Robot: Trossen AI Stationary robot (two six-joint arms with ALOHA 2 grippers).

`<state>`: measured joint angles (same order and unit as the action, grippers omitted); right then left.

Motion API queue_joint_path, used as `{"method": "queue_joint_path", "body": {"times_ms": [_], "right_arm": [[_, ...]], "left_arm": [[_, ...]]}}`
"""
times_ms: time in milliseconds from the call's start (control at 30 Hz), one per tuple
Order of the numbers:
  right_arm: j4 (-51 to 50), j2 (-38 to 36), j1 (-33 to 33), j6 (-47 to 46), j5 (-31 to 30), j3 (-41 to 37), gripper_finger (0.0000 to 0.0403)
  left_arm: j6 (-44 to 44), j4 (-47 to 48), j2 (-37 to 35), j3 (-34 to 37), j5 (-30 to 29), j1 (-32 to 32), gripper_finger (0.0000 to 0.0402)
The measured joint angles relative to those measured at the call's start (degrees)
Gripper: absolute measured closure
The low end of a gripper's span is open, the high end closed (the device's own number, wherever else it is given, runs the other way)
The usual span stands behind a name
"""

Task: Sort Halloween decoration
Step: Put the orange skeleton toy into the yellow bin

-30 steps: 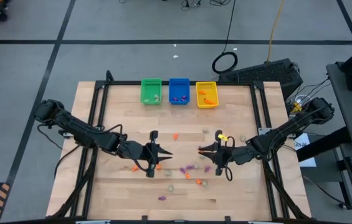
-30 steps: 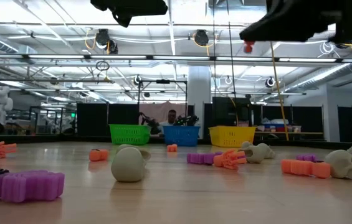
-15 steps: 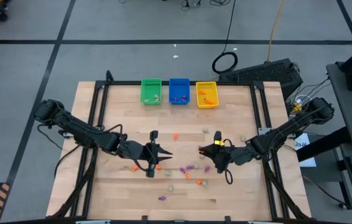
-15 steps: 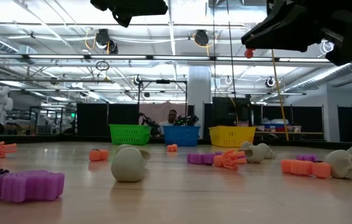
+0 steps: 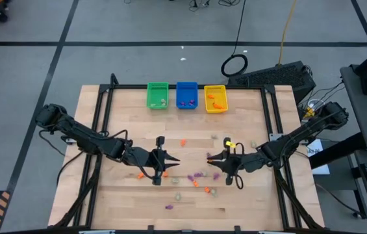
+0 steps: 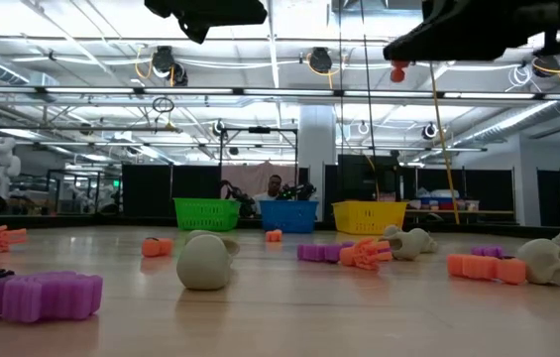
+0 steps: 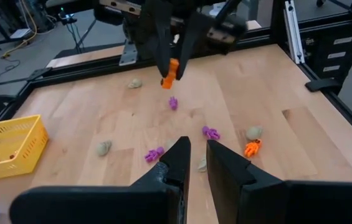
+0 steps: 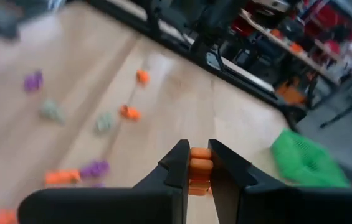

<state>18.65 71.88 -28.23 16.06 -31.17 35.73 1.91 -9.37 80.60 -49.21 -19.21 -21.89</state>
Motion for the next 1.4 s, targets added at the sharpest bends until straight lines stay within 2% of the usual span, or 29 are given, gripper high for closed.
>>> {"method": "queue_joint_path", "body": {"times_ms": [100,200,267,567,800,933,1133,1267,1400], "right_arm": [[2.2,0.0,0.0,-9.4,0.0,0.0,0.0369],[4.6,0.0,0.0,-24.3,-0.1,0.0,0.0369],[6.2,0.0,0.2,-30.8,-0.1,0.0,0.0369],[15.9,0.0,0.9,-41.0,-0.2,0.0,0.0369],[19.7,0.0,0.9,-41.8,-0.2,0.0,0.0369],[19.5,0.0,0.9,-33.8,-1.2,0.0,0.0369],[19.3,0.0,1.1,-23.8,-12.3,0.0,0.0369],[19.2,0.0,3.8,-17.7,-17.4,0.7,0.0369],[18.1,0.0,9.1,-15.3,-18.6,1.4,0.0369]], "left_arm": [[0.0,0.0,0.0,0.0,-0.2,0.0,0.0350],[0.0,0.0,0.0,0.0,-0.2,0.0,0.0350],[0.0,0.0,0.0,0.0,-0.2,0.0,0.0350],[-0.1,0.0,0.0,0.0,-0.3,0.0,0.0350],[-0.1,0.9,0.0,0.0,-0.3,0.0,0.0350],[-0.1,0.8,0.0,0.0,-0.3,0.0,0.0350],[-0.1,0.8,0.0,0.0,-0.4,0.0,0.0350],[-0.1,0.9,0.0,0.0,-0.6,0.0,0.0350],[-0.1,0.9,0.0,0.0,-0.6,0.0,0.0350]]}}
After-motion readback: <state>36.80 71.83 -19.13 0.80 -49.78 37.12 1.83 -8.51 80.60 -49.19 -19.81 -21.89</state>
